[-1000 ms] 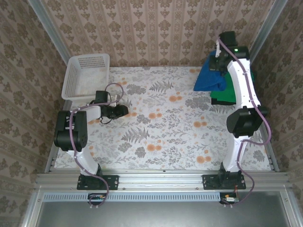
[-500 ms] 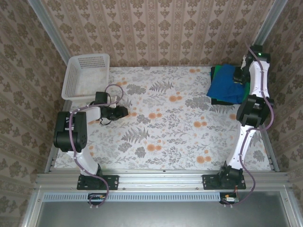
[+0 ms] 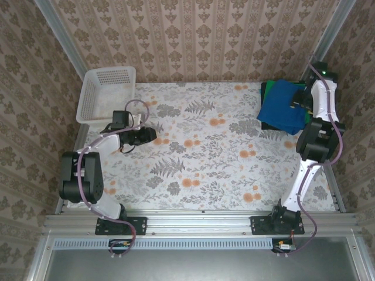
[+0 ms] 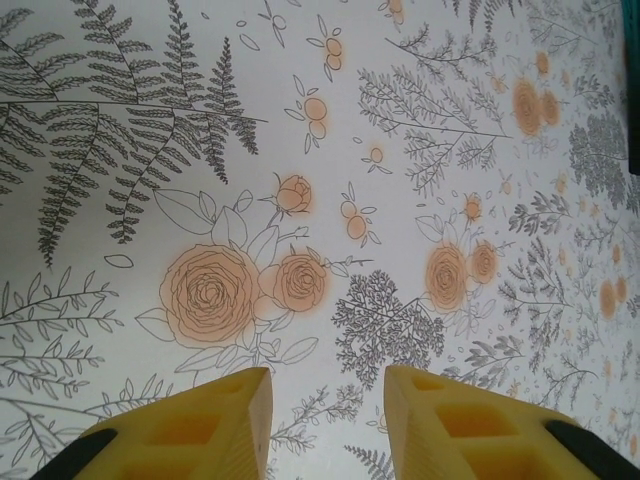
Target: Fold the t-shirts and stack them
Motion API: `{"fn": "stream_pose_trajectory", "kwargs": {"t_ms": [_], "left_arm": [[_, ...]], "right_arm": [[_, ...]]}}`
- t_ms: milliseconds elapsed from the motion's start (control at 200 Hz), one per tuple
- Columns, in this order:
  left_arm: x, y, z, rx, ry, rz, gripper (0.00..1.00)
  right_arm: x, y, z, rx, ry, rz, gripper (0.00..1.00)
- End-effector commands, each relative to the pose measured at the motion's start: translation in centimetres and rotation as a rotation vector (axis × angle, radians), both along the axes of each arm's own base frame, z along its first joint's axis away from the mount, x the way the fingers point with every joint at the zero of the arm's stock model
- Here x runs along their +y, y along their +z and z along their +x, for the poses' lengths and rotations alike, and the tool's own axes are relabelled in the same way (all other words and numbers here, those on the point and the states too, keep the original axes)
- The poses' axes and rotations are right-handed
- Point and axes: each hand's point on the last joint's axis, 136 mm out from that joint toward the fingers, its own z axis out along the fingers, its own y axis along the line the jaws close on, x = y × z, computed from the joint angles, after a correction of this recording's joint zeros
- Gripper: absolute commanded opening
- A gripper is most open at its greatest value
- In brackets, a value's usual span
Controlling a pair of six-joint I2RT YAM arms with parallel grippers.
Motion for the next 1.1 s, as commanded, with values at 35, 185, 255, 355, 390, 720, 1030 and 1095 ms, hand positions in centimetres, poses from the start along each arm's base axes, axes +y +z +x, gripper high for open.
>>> {"fn": "stream_pose_trajectory", "kwargs": {"t_ms": [35,185,255,355,390,720,1030,1095], "left_arm": [[0.4,0.6,-0.9,-0.015,-0.009,0.022,0.38],[0.3,0.9,-1.1,-0.022,-0.019,0.018,0.39],[0.3,0.9,-1.2,-0.025,-0.022,0.017,0.39],[0.1,1.0,-1.0,-0.033,-0.029,0.013,0.39],[0.1,1.0,-1.0,-0.035,-0.032,0.007,0.39],[0.5,1.0,-2.9,-0.049,-0.015,0.006,0.43],[2.2,5.2,-5.0,-0.169,0.04,0.077,0.59],[2.9,6.7,-5.5,-0.219,0.07,0.103,0.78]], "right_arm": [[3.1,5.5,2.6,-0.216,-0.016,-0.065,0.7],[3.1,5.0,3.8,-0.154,-0.061,-0.196,0.7],[2.9,4.7,4.6,-0.143,-0.081,-0.186,0.7],[3.9,3.1,7.6,-0.186,-0.033,-0.112,0.68],[4.0,2.2,8.5,-0.188,-0.032,-0.087,0.66],[2.0,-5.5,10.2,-0.121,-0.116,0.099,0.95],[1.8,2.1,9.7,-0.237,-0.065,0.07,1.0],[2.7,5.2,9.2,-0.286,-0.047,0.079,1.0]]}}
